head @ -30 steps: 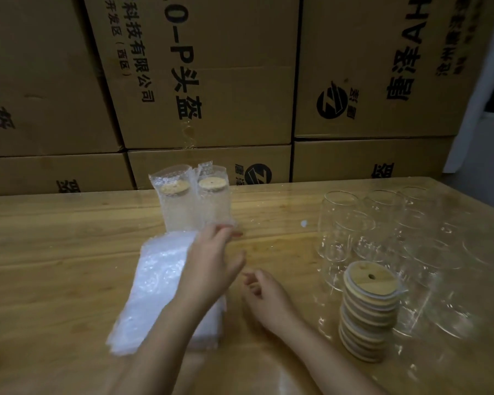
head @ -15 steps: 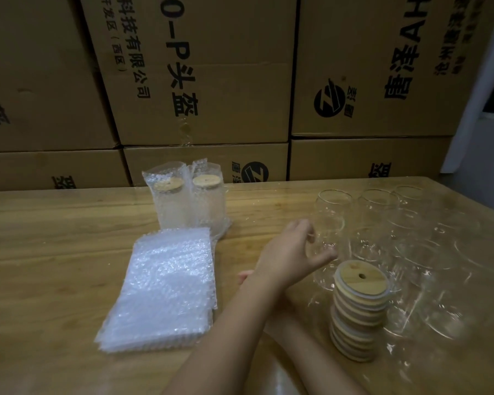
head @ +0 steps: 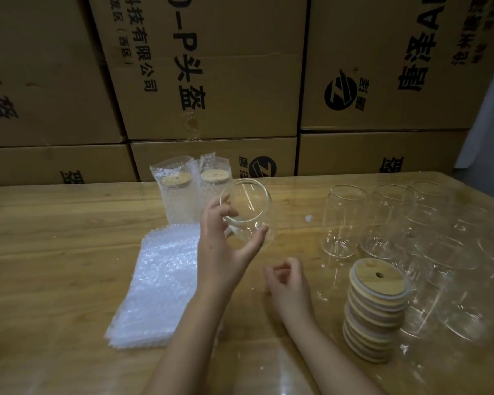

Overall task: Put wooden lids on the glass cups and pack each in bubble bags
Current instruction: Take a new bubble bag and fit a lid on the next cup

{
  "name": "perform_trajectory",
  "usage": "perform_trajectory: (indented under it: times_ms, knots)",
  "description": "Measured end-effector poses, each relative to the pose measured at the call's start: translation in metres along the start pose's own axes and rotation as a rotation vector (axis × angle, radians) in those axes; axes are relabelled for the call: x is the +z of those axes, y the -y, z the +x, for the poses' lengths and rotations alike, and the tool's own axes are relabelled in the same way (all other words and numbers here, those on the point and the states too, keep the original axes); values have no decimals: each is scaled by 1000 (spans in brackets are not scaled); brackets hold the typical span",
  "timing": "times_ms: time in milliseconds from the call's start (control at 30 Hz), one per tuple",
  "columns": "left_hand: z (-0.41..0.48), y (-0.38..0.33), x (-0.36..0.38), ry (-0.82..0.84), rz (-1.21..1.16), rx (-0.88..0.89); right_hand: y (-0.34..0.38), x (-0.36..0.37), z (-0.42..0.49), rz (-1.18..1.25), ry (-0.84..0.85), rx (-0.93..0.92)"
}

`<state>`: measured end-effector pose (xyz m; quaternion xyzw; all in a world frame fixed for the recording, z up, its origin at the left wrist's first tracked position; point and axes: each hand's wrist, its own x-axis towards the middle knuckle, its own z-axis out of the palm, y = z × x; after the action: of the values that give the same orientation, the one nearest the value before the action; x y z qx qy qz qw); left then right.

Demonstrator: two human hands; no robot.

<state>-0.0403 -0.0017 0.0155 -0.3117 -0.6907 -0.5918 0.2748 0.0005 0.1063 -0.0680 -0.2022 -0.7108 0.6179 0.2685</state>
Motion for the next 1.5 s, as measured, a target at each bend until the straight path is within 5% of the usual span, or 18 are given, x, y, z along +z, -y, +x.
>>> perform_trajectory:
  times_ms: [133, 367, 500, 700, 867, 1133, 1500]
  knots:
    - [-1, -2, -5, 29, 13, 64, 3, -2, 1, 158, 47, -19]
    - [-22, 6, 13, 21, -216, -195, 3, -4, 3, 129, 184, -65]
    - [-30, 21, 21, 61, -365, -381, 0, -2, 4, 165, 188, -49]
    - [-49, 31, 36, 82, -818, -977, 1, 0, 1, 200, 218, -39]
    - [-53, 33, 38, 58, -1073, -1127, 3, 0, 0, 103, 225, -92]
    - [-46, 55, 27, -111, -712, -823, 14, -8, 1, 255, 109, -162]
    - [-36, 68, 6, -50, -454, -727, 9, -12, 10, 350, 71, -75]
